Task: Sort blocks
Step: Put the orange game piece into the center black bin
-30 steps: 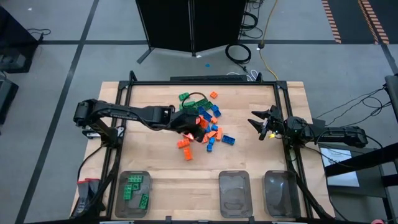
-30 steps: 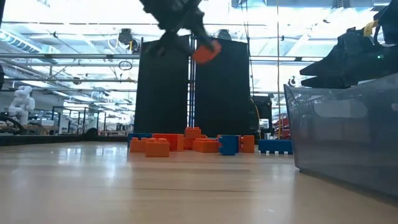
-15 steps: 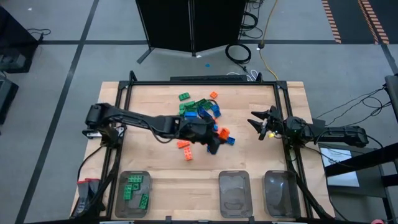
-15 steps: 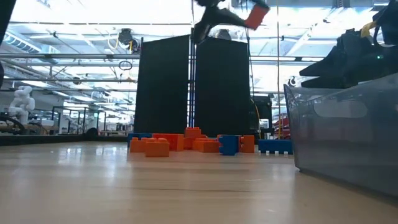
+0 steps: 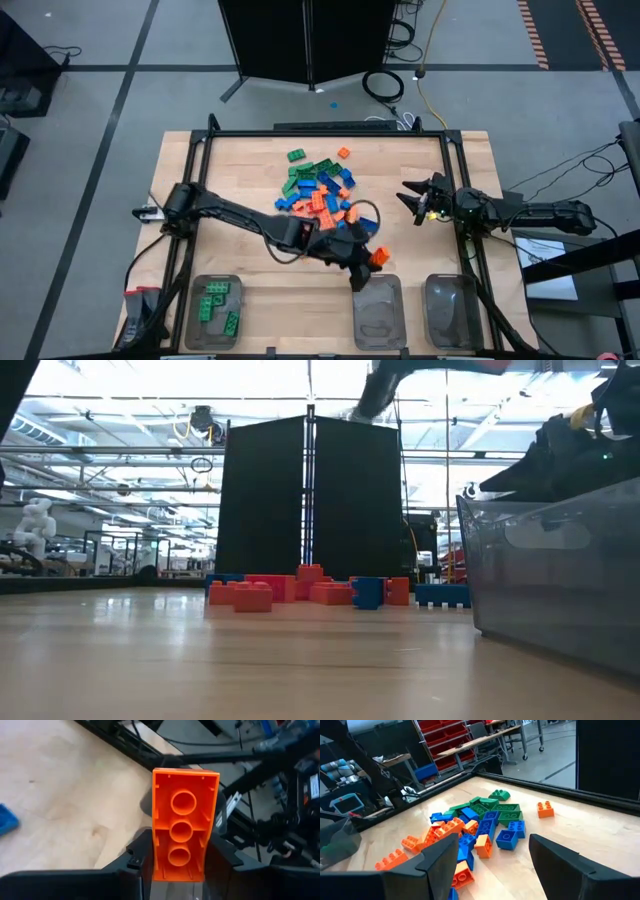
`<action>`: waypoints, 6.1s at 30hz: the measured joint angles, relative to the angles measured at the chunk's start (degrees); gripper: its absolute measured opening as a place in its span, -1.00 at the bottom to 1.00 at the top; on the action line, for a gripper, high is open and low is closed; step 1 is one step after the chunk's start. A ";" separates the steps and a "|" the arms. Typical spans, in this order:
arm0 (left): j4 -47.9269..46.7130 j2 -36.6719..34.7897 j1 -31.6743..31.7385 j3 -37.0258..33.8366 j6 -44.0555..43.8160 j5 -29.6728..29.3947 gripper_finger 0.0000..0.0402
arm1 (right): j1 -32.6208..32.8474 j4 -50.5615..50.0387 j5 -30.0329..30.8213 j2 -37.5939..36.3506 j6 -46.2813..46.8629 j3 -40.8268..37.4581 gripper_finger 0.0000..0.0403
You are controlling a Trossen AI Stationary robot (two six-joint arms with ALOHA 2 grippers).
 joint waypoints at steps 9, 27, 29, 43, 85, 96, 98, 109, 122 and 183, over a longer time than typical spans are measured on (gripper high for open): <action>0.64 4.34 -1.75 1.22 1.77 1.74 -0.43 | -0.01 -0.01 0.00 2.96 1.87 0.00 0.18; 0.08 6.50 -1.69 1.31 10.87 11.49 -0.35 | 0.02 0.02 -0.02 4.34 3.05 0.00 0.18; 0.04 6.50 -1.69 1.31 10.91 11.40 -0.17 | 0.00 0.02 -0.02 4.37 3.86 0.00 0.18; 1.30 5.49 -1.28 2.10 10.52 11.16 0.21 | 0.00 0.02 -0.22 4.34 5.67 0.00 0.18; -34.85 -13.55 22.36 -19.48 42.94 3.89 0.21 | 0.06 -0.44 -4.79 4.32 7.00 0.00 0.18; -34.02 -5.54 22.31 -19.48 54.92 6.59 0.21 | 0.05 -0.44 -4.76 4.32 6.98 0.00 0.18; -33.99 -4.70 22.30 -19.34 55.78 6.95 0.21 | 0.06 -0.44 -4.76 4.32 6.98 0.00 0.18; -34.37 -1.00 22.33 -19.52 57.05 8.62 -0.32 | 0.07 -0.46 -4.74 4.34 6.76 0.00 0.18; -37.13 -6.52 20.21 -15.19 46.48 7.81 -0.32 | 0.07 -0.46 -4.70 4.32 6.76 0.00 0.18; 9.99 8.79 -0.68 0.92 21.83 24.96 0.45 | 0.04 0.40 -8.86 9.37 13.21 -0.07 0.18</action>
